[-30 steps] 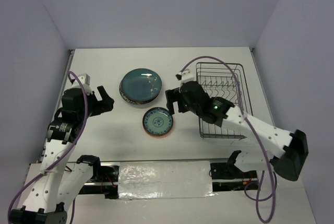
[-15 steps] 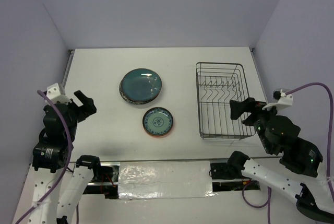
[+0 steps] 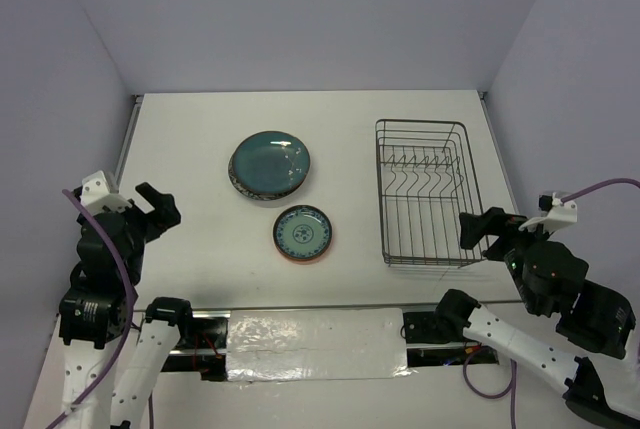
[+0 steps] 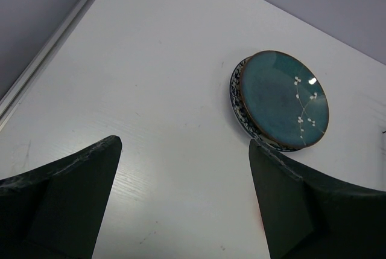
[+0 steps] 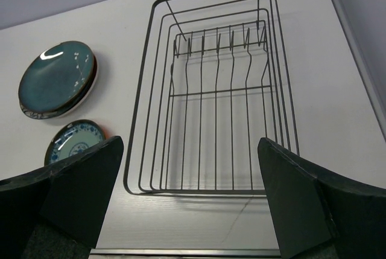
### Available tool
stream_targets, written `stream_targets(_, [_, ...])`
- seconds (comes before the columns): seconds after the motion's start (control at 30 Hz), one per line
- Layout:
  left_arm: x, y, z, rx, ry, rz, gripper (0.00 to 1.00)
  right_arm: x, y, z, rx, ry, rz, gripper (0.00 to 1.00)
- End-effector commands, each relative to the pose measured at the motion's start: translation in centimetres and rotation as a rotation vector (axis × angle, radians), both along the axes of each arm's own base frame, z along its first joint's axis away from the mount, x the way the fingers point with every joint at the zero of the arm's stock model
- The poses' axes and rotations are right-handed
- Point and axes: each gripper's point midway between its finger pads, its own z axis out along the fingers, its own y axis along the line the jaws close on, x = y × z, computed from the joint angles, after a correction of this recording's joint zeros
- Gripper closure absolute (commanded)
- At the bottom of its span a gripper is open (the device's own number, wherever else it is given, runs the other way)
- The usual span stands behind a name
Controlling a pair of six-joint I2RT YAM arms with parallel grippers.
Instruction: Unload the plates from the dish rack
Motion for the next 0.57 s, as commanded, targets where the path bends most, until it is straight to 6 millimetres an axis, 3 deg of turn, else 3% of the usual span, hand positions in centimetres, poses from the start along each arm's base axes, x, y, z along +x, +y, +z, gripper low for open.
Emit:
stream_targets(0.0, [0.60,-0.56,1.15,0.000,-0.054,-0.034,0.01,-0.05,-0.02,-0.24,0.003,-0.003,0.003,0.00])
stream_targets(0.53, [1.13,-1.27,0.79,0.003,-0.041,-0.078,0.00,0.11,-0.03,-0.45,0.007,0.005,-0.015,0.00])
